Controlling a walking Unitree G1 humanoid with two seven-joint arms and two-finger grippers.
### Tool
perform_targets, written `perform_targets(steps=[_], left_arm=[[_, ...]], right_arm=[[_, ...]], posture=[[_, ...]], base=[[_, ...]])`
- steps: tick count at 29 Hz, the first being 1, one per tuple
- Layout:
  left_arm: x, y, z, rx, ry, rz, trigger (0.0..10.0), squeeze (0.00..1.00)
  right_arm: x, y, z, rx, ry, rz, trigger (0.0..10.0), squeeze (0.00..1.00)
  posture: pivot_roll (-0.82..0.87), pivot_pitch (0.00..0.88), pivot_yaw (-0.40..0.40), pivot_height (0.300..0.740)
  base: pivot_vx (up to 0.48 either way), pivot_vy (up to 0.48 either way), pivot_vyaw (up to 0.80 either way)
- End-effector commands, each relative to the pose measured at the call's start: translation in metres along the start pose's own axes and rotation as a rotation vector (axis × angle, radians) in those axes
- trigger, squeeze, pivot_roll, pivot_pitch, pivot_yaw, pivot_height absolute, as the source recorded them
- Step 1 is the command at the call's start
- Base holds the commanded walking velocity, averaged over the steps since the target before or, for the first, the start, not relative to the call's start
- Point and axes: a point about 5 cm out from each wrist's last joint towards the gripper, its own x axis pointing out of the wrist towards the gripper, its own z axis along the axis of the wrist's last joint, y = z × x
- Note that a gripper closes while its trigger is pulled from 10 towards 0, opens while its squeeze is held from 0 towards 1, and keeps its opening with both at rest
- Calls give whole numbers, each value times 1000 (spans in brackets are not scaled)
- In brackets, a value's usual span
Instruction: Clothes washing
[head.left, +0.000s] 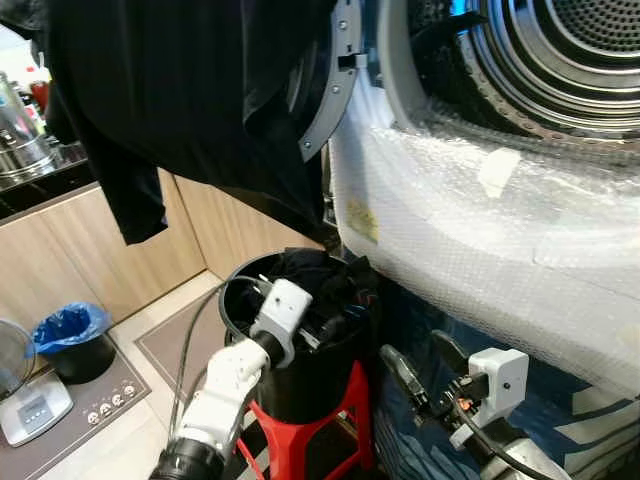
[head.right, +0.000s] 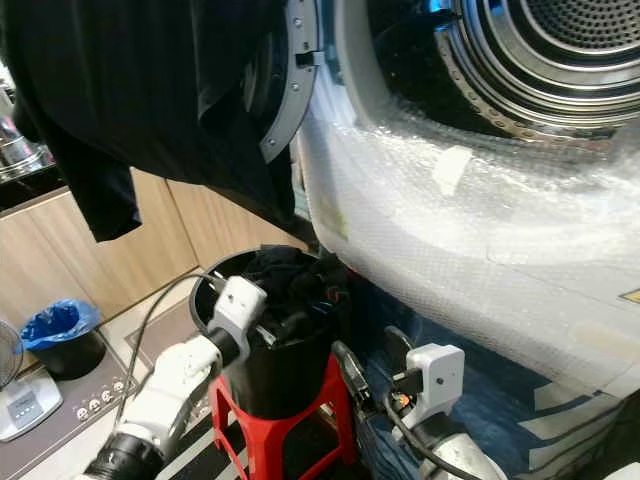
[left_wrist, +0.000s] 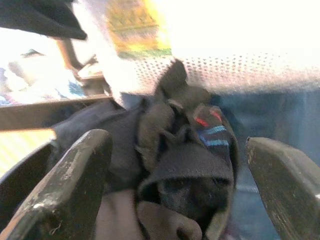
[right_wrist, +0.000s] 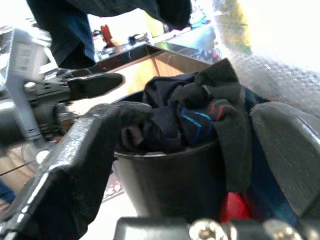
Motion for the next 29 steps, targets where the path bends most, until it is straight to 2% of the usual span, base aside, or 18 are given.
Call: perform_targets(steps=[1,4,7,8,9,10,11,12,13,14,16,20,21,23,24,27,29], left_arm=[[-4,2,11,33,-46,49,10000,0],[-11,2,13,50,-68,95,10000,0],[-17,1,14,90,-81,111,10000,0],[-23,-8,11,137,-74,71,10000,0],[-25,-16,9,150,-63,20,10000,0],[-25,-16,9,150,-63,20,10000,0],[-26,-32,3,117,-26,-91,10000,0],[-27,-41,1,104,-17,-158,10000,0],[-27,-41,1,104,-17,-158,10000,0],[-27,-52,-4,110,5,-243,10000,0],[-29,-59,-11,139,25,-295,10000,0],[-33,-62,-20,121,61,-333,10000,0],[-37,-62,-30,86,122,-343,10000,0],[-39,-61,-34,82,136,-343,10000,0],[-44,-61,-44,66,179,-343,10000,0],[-52,-62,-61,60,253,-363,10000,0],[-58,-62,-75,100,303,-373,10000,0]], right_arm=[[0,-5,-3,-26,-1,-8,10000,0],[-3,-15,-2,-72,-2,-49,10000,0],[-3,-22,-2,-80,-18,-102,10000,0],[-4,-30,-2,-64,-42,-194,10000,0],[-5,-32,-4,-56,-47,-222,10000,0],[-5,-32,-4,-56,-47,-222,10000,0],[-4,-33,-9,-48,-52,-266,10000,0],[-3,-33,-13,-26,-49,-277,10000,0],[-3,-33,-13,-26,-49,-277,10000,0],[0,-32,-18,-12,-41,-289,10000,0],[1,-33,-24,-29,-23,-309,10000,0],[1,-42,-31,-33,1,-386,10000,0],[-3,-50,-37,-55,24,-453,10000,0],[-4,-53,-39,-61,38,-476,10000,0],[-9,-63,-46,-84,74,-543,10000,0],[-16,-73,-53,-101,116,-615,10000,0],[-20,-79,-61,-104,158,-642,10000,0]], posture=[[-124,0,101,740],[-116,0,96,740],[-107,0,91,740],[-92,0,80,740],[-92,0,80,740],[-92,0,80,740],[-82,0,76,740],[-75,0,73,740],[-75,0,73,740],[-77,0,76,740],[-80,0,76,740],[-90,0,80,740],[-96,0,82,740],[-99,0,84,740],[-101,0,82,740],[-102,0,80,740],[-102,0,76,740]], base=[[0,0,0],[0,0,0],[0,0,0],[0,0,0],[0,0,0],[0,0,0],[0,0,0],[0,0,0],[0,0,0],[0,0,0],[0,0,0],[0,0,0],[0,0,0],[0,0,0],[0,0,0],[0,0,0],[0,0,0]])
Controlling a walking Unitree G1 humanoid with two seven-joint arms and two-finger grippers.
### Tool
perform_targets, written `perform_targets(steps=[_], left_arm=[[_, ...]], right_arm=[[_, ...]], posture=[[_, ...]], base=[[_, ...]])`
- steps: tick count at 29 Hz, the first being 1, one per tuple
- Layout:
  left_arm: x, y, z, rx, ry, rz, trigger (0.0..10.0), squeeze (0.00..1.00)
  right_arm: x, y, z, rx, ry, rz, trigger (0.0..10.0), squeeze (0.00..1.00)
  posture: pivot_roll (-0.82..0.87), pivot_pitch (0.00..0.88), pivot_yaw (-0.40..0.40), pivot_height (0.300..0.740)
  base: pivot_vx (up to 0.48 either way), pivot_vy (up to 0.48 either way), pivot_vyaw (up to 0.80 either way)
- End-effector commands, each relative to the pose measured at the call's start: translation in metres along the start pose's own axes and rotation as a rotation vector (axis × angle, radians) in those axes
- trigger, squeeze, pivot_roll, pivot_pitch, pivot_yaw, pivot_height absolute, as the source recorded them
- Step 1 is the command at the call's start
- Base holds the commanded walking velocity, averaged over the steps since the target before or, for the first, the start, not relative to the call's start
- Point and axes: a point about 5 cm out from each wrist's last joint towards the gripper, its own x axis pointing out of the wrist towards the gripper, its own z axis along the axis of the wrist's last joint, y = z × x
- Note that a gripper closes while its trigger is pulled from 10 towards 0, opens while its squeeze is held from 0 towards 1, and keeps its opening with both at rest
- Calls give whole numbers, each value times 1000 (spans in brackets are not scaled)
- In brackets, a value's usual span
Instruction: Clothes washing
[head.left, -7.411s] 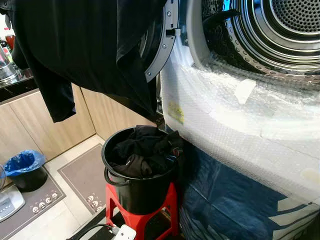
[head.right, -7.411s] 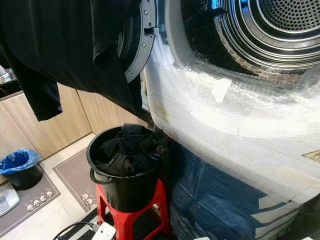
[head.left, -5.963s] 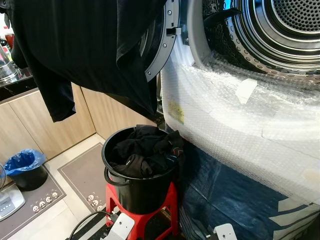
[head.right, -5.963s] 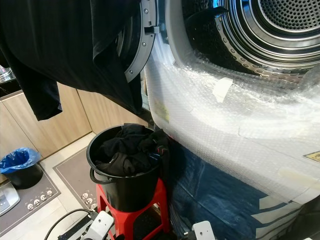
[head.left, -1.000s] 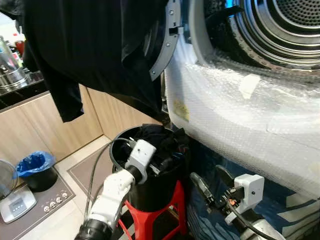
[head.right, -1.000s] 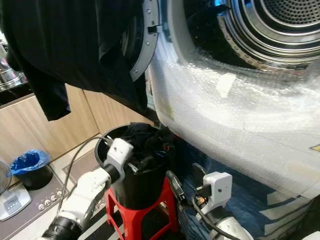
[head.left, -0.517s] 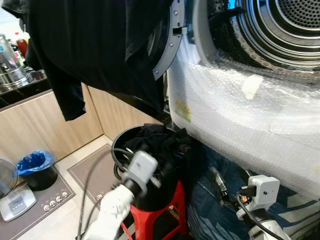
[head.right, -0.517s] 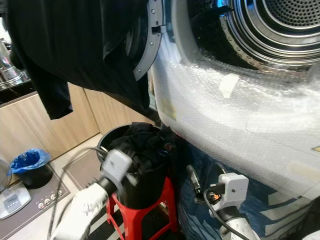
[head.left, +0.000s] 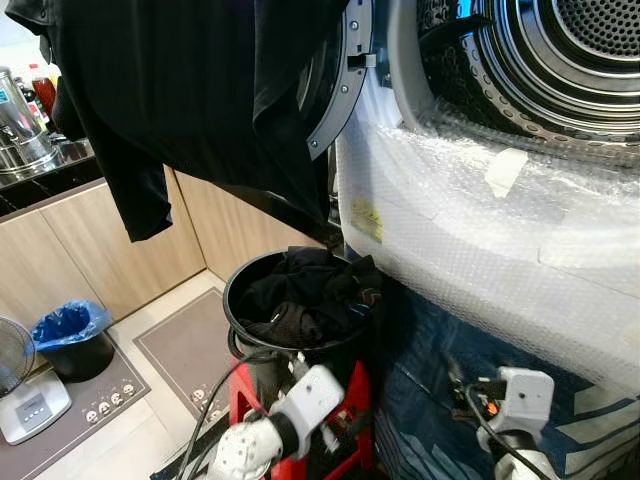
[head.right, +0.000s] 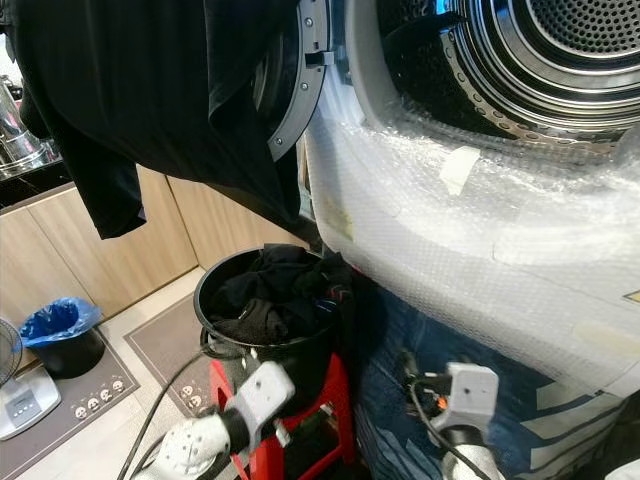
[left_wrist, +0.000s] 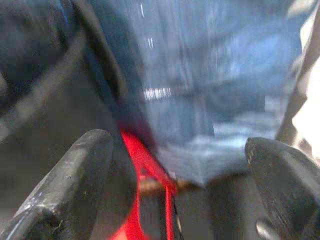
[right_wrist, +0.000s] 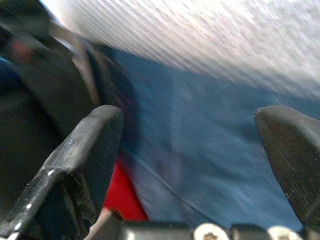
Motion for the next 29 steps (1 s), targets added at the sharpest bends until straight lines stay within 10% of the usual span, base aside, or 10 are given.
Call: perform_targets(steps=[1,16,29], left_arm=[[-2,-2,-14,1,56,-12,10000,0],[-15,-1,-91,-181,388,195,10000,0],[-48,-10,-137,-318,646,364,10000,0]], right_arm=[[2,-2,-5,-5,18,-23,10000,0],[-4,-14,-75,-127,370,-51,10000,0],[-41,-15,-128,-195,690,-51,10000,0]], posture=[[-102,0,76,740],[-98,0,71,740],[-80,0,66,740]], base=[[0,0,0],[0,0,0],[0,0,0]])
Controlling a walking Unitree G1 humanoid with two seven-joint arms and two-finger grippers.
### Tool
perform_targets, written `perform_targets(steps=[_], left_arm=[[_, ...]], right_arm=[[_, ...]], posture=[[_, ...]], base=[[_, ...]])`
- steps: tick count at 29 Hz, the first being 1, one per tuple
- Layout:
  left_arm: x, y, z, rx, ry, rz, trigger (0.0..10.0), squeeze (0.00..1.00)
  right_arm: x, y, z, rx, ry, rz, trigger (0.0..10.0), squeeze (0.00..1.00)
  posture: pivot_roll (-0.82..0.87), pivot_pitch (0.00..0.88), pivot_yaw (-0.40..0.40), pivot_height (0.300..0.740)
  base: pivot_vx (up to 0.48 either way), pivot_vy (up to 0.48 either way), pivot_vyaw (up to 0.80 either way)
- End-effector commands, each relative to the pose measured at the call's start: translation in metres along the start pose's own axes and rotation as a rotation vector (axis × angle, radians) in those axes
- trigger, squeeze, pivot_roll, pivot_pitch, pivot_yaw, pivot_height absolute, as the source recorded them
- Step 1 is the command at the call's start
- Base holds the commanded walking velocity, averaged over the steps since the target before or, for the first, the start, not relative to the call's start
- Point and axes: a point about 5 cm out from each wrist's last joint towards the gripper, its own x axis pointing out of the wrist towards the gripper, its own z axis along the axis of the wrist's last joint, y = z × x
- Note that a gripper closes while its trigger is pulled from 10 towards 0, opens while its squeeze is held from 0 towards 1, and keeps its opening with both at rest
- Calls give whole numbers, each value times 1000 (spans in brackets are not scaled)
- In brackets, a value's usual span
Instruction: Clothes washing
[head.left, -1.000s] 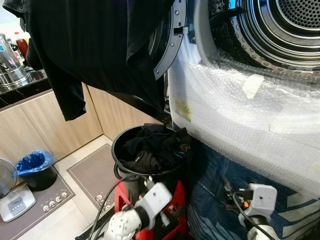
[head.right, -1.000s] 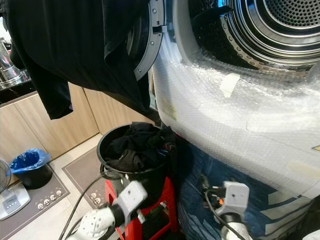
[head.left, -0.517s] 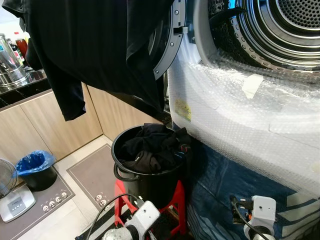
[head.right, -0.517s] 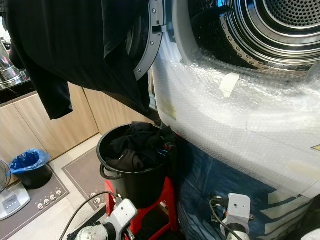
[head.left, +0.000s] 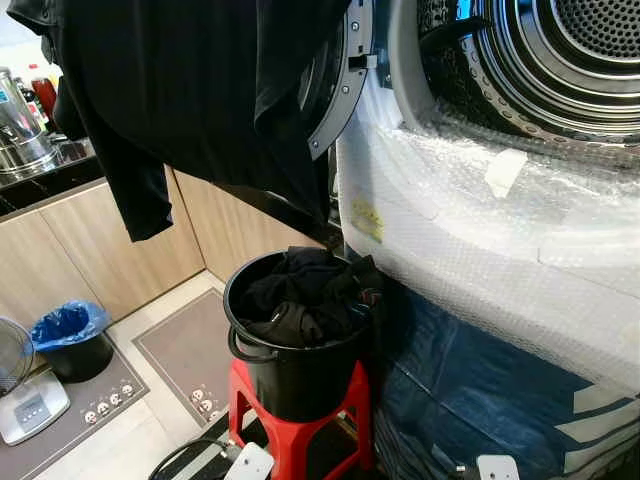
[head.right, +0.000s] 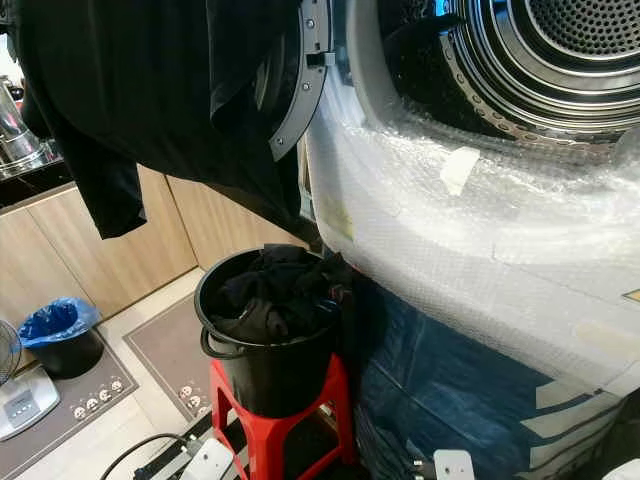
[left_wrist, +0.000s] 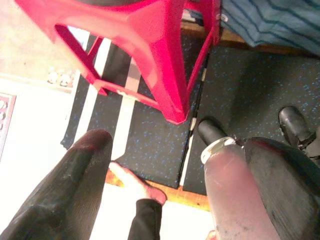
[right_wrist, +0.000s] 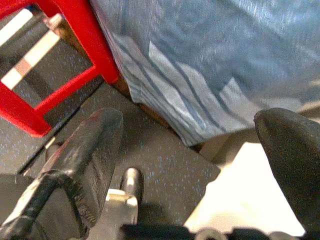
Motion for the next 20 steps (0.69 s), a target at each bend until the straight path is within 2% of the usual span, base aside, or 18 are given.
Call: perform_targets(steps=[1,10,17,20], left_arm=[[-3,8,-18,-45,78,76,10000,0],[-6,9,-31,-116,136,180,10000,0],[-12,15,-47,-143,203,234,10000,0],[-14,17,-50,-121,216,236,10000,0]], right_arm=[[-3,4,-20,23,97,-7,10000,0],[-10,6,-45,83,196,-1,10000,0],[-10,9,-45,44,207,27,10000,0],[-9,11,-43,86,209,22,10000,0]], posture=[[-76,0,62,740],[-15,0,31,740],[-25,0,41,740],[-43,0,54,740]], base=[[0,0,0],[0,0,0],[0,0,0],[0,0,0]])
